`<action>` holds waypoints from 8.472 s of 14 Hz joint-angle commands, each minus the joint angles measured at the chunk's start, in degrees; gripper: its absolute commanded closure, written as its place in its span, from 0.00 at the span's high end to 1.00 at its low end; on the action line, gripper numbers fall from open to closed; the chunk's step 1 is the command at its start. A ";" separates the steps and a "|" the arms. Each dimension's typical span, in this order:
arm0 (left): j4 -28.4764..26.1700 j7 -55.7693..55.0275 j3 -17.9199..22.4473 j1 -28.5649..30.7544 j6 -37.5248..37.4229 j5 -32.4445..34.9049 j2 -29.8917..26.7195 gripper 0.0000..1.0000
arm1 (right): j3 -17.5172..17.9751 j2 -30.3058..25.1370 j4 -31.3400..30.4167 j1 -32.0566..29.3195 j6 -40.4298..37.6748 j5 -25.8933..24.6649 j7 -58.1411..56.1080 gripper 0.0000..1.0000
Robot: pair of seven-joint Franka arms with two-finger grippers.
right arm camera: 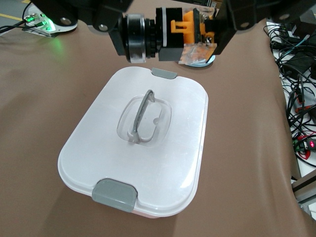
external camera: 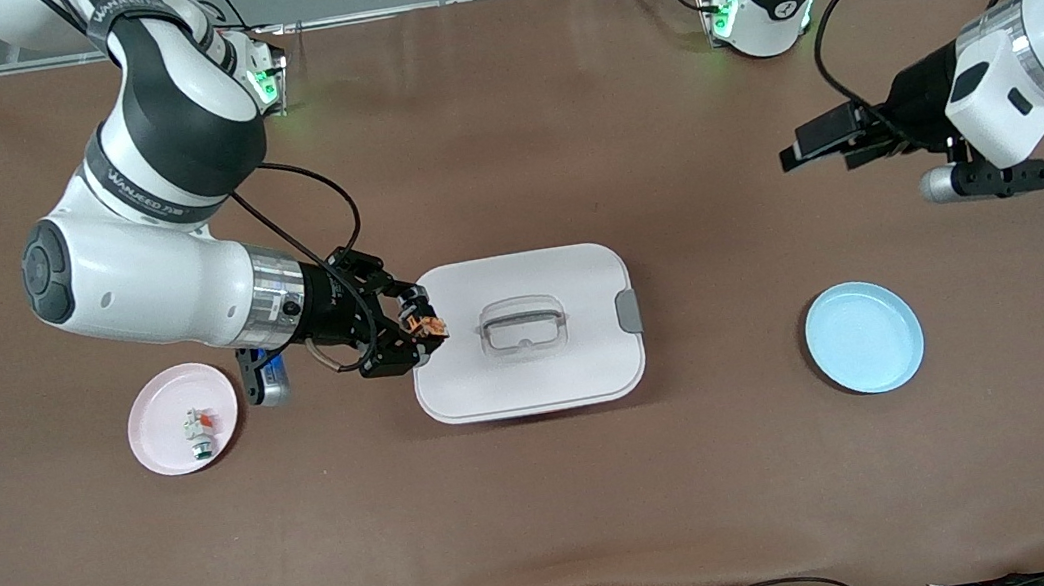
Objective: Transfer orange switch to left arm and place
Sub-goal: 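Hold the switch with the right gripper while the left gripper approaches, then grasp the switch with the left gripper while the right gripper releases, then carry the switch with the left gripper down onto the blue plate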
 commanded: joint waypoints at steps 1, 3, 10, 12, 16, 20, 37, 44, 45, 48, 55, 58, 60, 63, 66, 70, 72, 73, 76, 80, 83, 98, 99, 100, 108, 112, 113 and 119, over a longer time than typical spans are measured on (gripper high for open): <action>0.80 -5.86 -0.76 -5.48 9.86 -1.83 3.05 1.00 | -0.44 0.80 2.26 0.93 0.07 -1.02 2.80 0.00; 0.62 -11.22 -0.67 -10.58 18.38 -1.65 4.98 1.00 | -0.44 0.80 2.96 1.20 -0.28 -1.02 4.37 0.00; -0.08 -15.29 -1.02 -20.00 40.37 -8.67 9.11 1.00 | -0.53 0.88 3.58 3.04 0.07 -1.11 6.58 0.00; -1.74 -14.33 -1.02 -21.06 42.33 -8.68 9.21 1.00 | -0.53 0.88 3.58 3.04 0.07 -1.11 6.58 0.00; -2.28 -13.53 -1.02 -21.15 42.33 -8.68 9.12 1.00 | -0.53 0.88 3.58 3.66 0.69 -1.11 7.98 0.00; -2.10 -13.53 -1.02 -23.78 47.05 -8.86 11.40 0.98 | -0.62 1.15 4.62 4.71 1.04 -1.11 10.88 0.00; 1.32 -14.50 -1.11 -28.80 54.11 -12.55 17.73 0.90 | -0.62 2.47 6.04 4.98 1.48 -1.20 11.24 0.00; 3.16 -14.50 -1.20 -29.06 54.20 -12.55 18.60 0.90 | -0.62 2.55 5.95 4.98 1.57 -1.20 11.06 0.00; 3.87 -14.59 -1.11 -29.85 54.72 -12.46 19.31 0.87 | -0.62 2.55 5.95 4.98 1.57 -1.46 11.06 0.00; 4.13 -14.24 -1.11 -30.47 57.18 -12.37 20.72 0.85 | -0.62 2.55 6.04 4.98 1.57 -1.46 11.06 0.00; 6.77 -14.33 -1.02 -30.82 57.19 -12.11 21.69 0.28 | -0.53 2.55 5.95 4.98 2.01 -1.46 11.06 0.00; 6.69 -13.80 -0.93 -30.82 57.19 -11.67 21.78 0.00 | -0.53 2.55 5.95 4.98 2.01 -1.46 11.15 0.00; 6.60 -13.97 -1.02 -30.65 57.19 -8.35 21.69 0.00 | -0.53 2.55 6.04 4.98 2.01 -1.46 11.06 0.00; 6.51 -14.24 -1.02 -30.47 56.57 -7.19 21.07 0.00 | -0.44 2.55 5.95 4.72 2.10 -1.37 11.15 0.04; 6.25 -14.41 -0.41 -29.42 50.62 -7.10 19.41 0.00 | -0.53 2.47 5.95 4.80 2.01 -1.46 10.89 1.00; 6.07 -14.41 -0.23 -28.18 47.43 -7.10 18.61 0.00 | -0.62 2.47 5.95 4.89 1.92 -1.55 10.71 1.00; 4.24 -14.50 -0.23 -26.79 45.59 -7.10 17.21 0.00 | -0.53 2.47 5.95 4.89 1.92 -1.81 9.93 1.00; 1.88 -14.50 -0.14 -25.47 44.89 -7.01 15.90 0.00 | -0.53 2.47 5.86 4.89 1.49 -3.90 7.22 1.00; -6.38 -14.41 -0.23 -20.73 42.87 -2.37 10.28 0.00 | -0.44 1.42 4.03 4.37 -5.33 -9.27 -12.42 1.00; -11.33 -14.41 -0.23 -12.91 31.39 2.91 4.91 0.00 | -0.70 -4.28 -2.90 -0.63 -9.24 -12.88 -31.07 1.00; -11.33 -14.59 -0.23 -6.93 19.69 11.85 3.93 0.00 | -0.70 -8.68 -9.93 -5.99 -9.24 -13.32 -43.21 1.00; -18.27 -11.16 -0.32 7.75 27.99 39.47 14.82 0.00 | -0.70 -20.82 -21.12 -21.21 -11.07 -31.96 -86.41 1.00; -18.71 -11.25 -0.40 8.55 30.53 41.05 16.14 0.00 | -0.70 -22.04 -21.21 -21.47 -11.87 -31.96 -86.32 1.00; -18.98 -11.25 -0.40 8.99 33.34 41.41 17.20 0.00 | -0.70 -23.19 -21.38 -21.65 -12.57 -31.96 -86.41 1.00; -18.89 -9.76 -0.23 10.48 45.66 41.51 26.43 0.00 | -0.70 -28.73 -21.03 -22.44 -16.10 -31.17 -85.53 1.00; -18.54 -9.84 -0.23 11.37 49.53 41.51 29.59 0.00 | -0.70 -29.88 -20.77 -22.97 -17.24 -31.17 -85.62 1.00; -18.36 -9.84 -0.23 11.37 49.71 41.51 29.95 0.00 | -0.70 -29.79 -20.42 -23.32 -17.41 -31.26 -85.88 1.00; -18.01 -10.11 -0.32 11.72 46.66 41.59 25.40 1.00 | -0.70 -29.79 -21.30 -26.66 -17.42 -30.99 -85.88 1.00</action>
